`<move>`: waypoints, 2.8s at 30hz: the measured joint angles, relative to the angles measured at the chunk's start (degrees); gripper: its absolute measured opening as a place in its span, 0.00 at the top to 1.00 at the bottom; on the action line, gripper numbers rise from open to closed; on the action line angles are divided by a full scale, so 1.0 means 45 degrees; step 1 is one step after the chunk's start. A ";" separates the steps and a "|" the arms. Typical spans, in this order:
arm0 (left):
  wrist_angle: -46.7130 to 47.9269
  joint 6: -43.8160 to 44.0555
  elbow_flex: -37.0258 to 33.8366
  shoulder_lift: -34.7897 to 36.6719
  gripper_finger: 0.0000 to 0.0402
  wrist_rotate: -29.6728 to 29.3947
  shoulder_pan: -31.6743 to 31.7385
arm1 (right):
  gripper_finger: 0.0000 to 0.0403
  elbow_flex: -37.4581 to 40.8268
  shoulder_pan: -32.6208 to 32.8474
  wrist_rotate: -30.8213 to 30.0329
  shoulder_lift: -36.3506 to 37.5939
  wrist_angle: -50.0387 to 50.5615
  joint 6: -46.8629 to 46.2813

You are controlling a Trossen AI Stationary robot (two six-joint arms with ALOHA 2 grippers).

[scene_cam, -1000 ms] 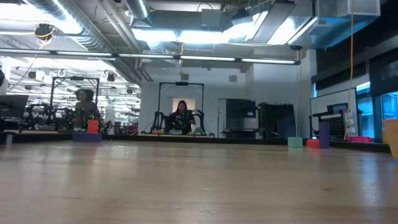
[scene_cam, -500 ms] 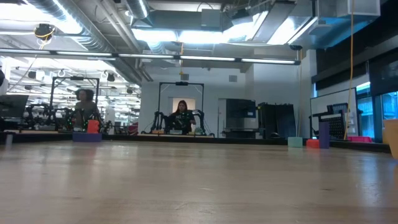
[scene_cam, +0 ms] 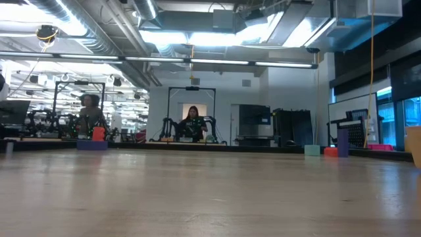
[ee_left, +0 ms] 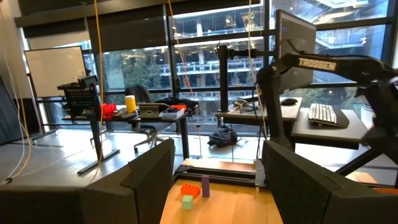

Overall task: Sort & place blocks by color
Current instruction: Put the top right violet block into the blue bin

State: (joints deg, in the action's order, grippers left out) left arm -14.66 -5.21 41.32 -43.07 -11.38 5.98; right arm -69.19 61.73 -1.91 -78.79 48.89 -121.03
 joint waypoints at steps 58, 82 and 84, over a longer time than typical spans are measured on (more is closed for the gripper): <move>0.0142 0.3020 0.0000 -0.0364 0.41 0.2666 0.0013 | 0.20 0.2008 -1.5168 0.2402 0.2729 -1.0416 2.3898; 0.0534 0.3021 0.0000 -0.0369 0.41 0.2803 0.0010 | 0.20 0.2283 -1.5076 0.2123 0.2876 -1.1101 2.5625; 0.0533 0.3021 0.0000 -0.0369 0.41 0.2803 0.0010 | 0.20 0.2283 -1.5076 0.2123 0.2876 -1.1096 2.5625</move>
State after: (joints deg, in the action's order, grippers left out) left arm -12.26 8.38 41.32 -44.73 1.23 6.02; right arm -58.92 -6.11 7.64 -65.84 -1.04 -5.72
